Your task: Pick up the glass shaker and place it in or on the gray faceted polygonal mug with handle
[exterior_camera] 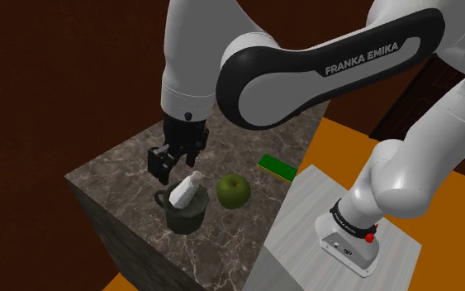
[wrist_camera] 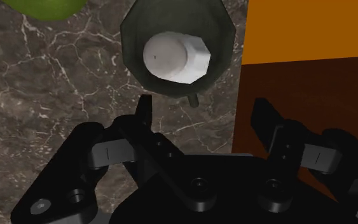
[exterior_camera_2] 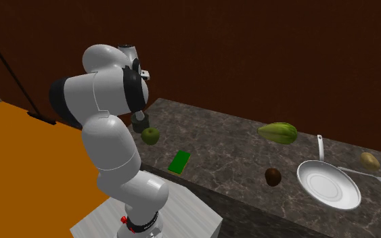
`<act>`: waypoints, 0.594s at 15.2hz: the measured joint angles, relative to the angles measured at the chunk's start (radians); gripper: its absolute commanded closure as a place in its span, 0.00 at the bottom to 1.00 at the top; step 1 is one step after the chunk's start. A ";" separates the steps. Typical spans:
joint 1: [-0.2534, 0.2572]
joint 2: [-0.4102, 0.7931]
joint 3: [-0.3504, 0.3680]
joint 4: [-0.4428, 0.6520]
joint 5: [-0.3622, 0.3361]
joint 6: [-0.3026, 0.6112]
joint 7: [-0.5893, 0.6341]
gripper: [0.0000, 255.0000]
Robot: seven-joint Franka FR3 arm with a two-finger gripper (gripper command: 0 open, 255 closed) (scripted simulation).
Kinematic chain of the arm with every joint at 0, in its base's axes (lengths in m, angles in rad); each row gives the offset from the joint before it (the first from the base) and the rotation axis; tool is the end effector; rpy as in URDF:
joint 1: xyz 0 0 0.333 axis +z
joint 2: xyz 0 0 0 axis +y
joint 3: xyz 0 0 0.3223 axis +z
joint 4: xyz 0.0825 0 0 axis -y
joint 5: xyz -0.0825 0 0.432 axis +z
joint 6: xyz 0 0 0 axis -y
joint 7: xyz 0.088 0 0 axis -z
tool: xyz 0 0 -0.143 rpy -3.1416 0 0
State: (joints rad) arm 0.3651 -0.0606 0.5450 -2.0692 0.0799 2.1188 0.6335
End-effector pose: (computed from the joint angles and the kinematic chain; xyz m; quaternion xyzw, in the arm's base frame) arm 0.3575 0.4733 0.4136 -0.9914 -0.1191 -0.0230 0.0494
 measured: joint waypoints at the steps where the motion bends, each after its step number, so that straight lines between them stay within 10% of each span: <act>1: 0.000 0.000 0.000 0.000 0.000 0.000 0.000 0.00; 9: -0.005 -0.042 -0.011 0.074 0.020 -0.111 -0.016 0.00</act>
State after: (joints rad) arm 0.3603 -0.1025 0.5340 -1.9947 0.0997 2.0081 0.6179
